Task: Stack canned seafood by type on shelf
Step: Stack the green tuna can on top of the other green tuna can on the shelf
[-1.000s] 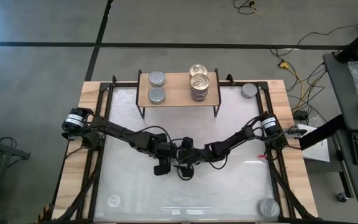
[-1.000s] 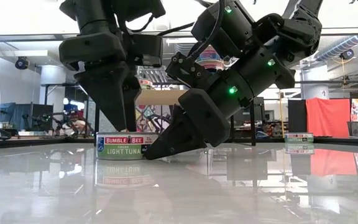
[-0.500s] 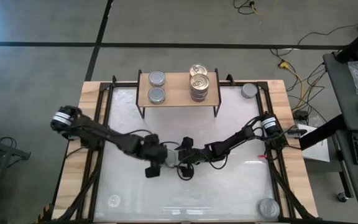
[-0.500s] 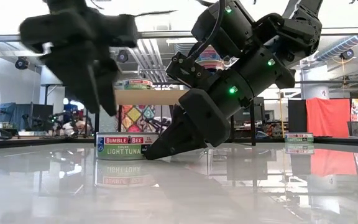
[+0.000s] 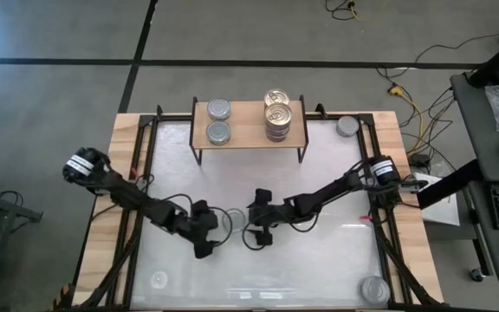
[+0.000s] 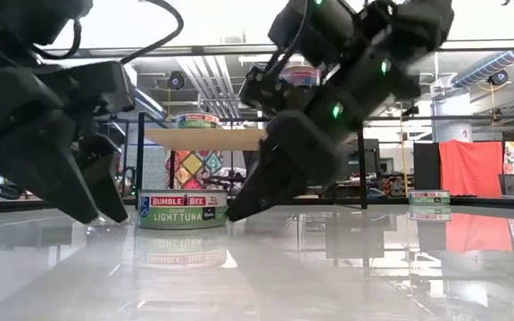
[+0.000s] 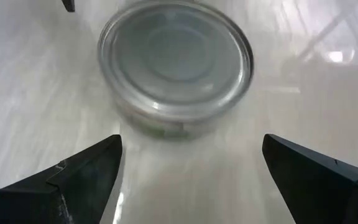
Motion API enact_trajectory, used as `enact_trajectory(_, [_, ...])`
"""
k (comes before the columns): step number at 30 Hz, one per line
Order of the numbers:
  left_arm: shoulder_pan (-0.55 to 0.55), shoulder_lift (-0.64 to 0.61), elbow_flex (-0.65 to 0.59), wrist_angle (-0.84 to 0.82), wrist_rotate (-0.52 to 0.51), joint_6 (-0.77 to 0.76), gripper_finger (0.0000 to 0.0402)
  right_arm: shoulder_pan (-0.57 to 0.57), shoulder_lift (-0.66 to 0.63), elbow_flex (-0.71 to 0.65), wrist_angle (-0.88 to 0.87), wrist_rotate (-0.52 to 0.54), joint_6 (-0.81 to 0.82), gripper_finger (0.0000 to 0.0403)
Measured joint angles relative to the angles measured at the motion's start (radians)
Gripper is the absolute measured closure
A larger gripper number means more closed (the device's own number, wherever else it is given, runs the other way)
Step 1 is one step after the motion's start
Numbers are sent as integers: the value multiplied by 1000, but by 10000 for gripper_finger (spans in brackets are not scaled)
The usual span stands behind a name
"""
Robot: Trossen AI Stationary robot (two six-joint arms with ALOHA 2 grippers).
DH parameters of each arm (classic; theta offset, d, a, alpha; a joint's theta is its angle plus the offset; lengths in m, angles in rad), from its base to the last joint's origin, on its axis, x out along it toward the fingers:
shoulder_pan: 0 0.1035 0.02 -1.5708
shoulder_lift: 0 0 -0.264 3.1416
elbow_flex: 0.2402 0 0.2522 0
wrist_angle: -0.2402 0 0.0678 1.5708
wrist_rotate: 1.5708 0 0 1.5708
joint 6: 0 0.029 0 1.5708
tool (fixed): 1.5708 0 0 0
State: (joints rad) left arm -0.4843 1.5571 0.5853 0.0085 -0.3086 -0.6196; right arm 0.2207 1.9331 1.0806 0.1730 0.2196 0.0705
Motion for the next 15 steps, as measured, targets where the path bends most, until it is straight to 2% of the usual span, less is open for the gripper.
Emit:
enact_trajectory(5, [-2,69,-50,228,-67,16,13,1,-9,66,-175,39,5,22])
enact_trajectory(15, [-18,210,-118,566,-219,96,13,-5,-1,75,-177,79,22,22])
